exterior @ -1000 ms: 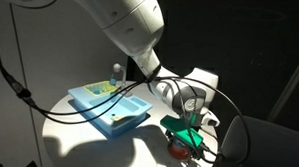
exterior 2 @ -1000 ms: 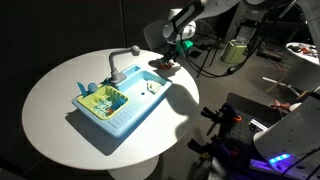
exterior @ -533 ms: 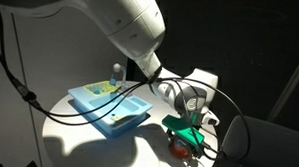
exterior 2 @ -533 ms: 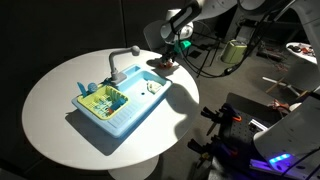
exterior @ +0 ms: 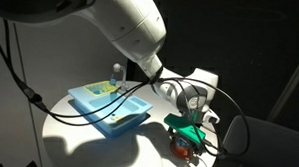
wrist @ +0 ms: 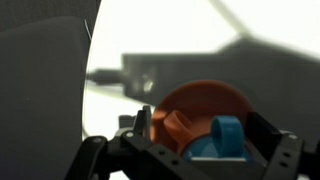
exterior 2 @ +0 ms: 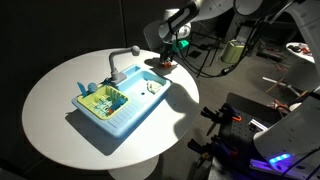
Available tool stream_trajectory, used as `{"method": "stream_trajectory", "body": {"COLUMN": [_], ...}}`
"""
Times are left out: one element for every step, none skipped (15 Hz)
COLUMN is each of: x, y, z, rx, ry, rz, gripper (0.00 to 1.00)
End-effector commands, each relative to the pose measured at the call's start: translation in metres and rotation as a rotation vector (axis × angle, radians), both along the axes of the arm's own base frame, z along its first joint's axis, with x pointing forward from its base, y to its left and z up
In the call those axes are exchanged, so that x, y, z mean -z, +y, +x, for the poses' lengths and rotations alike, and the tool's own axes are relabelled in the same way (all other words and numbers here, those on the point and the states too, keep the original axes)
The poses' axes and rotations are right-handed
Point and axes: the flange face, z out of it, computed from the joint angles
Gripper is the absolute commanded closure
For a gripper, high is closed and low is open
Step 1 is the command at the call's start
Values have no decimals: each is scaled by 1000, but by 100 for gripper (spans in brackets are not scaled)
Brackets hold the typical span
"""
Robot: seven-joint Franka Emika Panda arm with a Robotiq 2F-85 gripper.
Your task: Remove the plastic cups from the plate and put them on the table
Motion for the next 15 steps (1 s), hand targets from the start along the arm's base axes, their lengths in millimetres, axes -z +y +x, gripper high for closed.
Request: {"method": "stream_trajectory", "body": {"x": [0, 0, 0, 0, 0, 0, -3, -4, -6, -7, -8, -8, -9, -10, -12], "y": [-3, -3, -2, -1, 1, 3, 4, 5, 7, 9, 11, 14, 17, 19, 22], "z": [12, 13, 15, 17, 19, 21, 24, 26, 29, 31, 33, 36, 39, 42, 45], "rx": [-22, -25, -29, -31, -33, -36, -38, -41, -44, -48, -53, -58, -65, -70, -75], "ry": [9, 8, 5, 2, 1, -1, -4, -6, -7, -8, -10, -11, -12, -13, -14], "rz": [-2, -2, -1, 1, 2, 2, 1, 2, 2, 3, 3, 2, 0, -1, -1], "gripper": [0, 0, 25, 27, 34, 43, 52, 59, 66, 66, 66, 66, 66, 66, 66]}}
